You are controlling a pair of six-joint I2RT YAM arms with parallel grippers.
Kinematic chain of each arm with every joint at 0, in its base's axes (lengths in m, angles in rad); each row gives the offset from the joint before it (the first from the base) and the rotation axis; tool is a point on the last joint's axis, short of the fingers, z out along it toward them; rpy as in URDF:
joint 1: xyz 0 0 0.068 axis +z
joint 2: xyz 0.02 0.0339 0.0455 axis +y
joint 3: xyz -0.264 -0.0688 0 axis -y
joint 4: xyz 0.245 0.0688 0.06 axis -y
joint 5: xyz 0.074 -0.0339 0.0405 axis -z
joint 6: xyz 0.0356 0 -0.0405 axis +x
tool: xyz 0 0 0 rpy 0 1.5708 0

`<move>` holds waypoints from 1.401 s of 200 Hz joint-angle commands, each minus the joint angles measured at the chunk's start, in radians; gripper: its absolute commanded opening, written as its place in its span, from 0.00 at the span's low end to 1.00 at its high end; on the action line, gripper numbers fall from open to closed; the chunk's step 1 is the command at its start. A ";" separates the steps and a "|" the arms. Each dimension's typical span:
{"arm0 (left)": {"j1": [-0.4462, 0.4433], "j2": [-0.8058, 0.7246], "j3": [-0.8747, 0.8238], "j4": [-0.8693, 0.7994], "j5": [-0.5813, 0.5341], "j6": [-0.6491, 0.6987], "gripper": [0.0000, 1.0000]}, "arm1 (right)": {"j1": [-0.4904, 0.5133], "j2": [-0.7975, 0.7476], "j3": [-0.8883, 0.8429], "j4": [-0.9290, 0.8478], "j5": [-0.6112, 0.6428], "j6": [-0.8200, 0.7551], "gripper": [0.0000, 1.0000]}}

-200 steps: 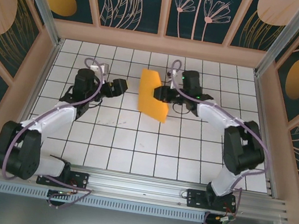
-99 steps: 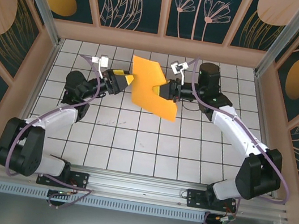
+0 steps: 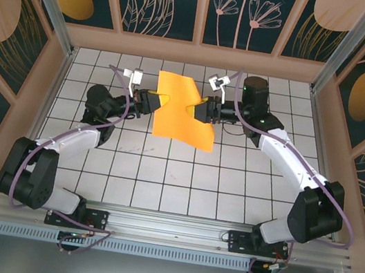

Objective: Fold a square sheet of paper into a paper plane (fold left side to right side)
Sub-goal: Pick up the square sheet of paper from the center of the table, then place a square sheet of paper at the center of the table, then first fold in half a square sheet of paper at the center of the table.

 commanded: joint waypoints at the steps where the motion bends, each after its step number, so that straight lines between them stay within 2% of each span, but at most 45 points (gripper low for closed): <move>1: -0.002 0.000 0.032 -0.158 -0.044 0.100 0.00 | -0.035 -0.031 0.000 -0.065 0.169 -0.045 0.58; 33: -0.004 0.070 0.027 -0.254 -0.107 0.105 0.00 | -0.062 -0.019 -0.012 -0.202 0.508 -0.066 0.77; 71: -0.006 0.211 0.025 -0.311 -0.164 0.099 0.00 | -0.087 0.035 -0.057 -0.251 0.709 -0.015 0.78; 80: -0.007 0.251 0.025 -0.314 -0.167 0.097 0.00 | -0.088 0.046 -0.074 -0.241 0.721 -0.009 0.78; 93: -0.006 0.293 0.028 -0.323 -0.170 0.094 0.00 | -0.088 0.059 -0.100 -0.218 0.717 0.009 0.73; 112: -0.007 0.366 0.038 -0.362 -0.191 0.109 0.00 | -0.086 0.088 -0.133 -0.169 0.673 0.048 0.53; 128: -0.008 0.397 0.056 -0.434 -0.217 0.142 0.00 | -0.077 0.125 -0.155 -0.132 0.637 0.084 0.40; 167: -0.007 0.412 0.089 -0.576 -0.266 0.212 0.00 | -0.017 0.257 -0.154 -0.054 0.593 0.151 0.21; 194: -0.007 0.411 0.103 -0.612 -0.277 0.224 0.00 | 0.010 0.360 -0.115 -0.045 0.604 0.179 0.16; 235: -0.008 0.412 0.117 -0.628 -0.274 0.218 0.00 | 0.035 0.463 -0.062 -0.101 0.638 0.178 0.16; 248: -0.008 0.407 0.119 -0.628 -0.266 0.211 0.07 | 0.037 0.486 -0.054 -0.122 0.653 0.172 0.16; 258: -0.007 0.405 0.120 -0.626 -0.254 0.199 0.17 | 0.038 0.496 -0.056 -0.133 0.659 0.172 0.16; 280: -0.009 0.398 0.119 -0.595 -0.220 0.158 0.31 | 0.039 0.513 -0.059 -0.157 0.679 0.165 0.16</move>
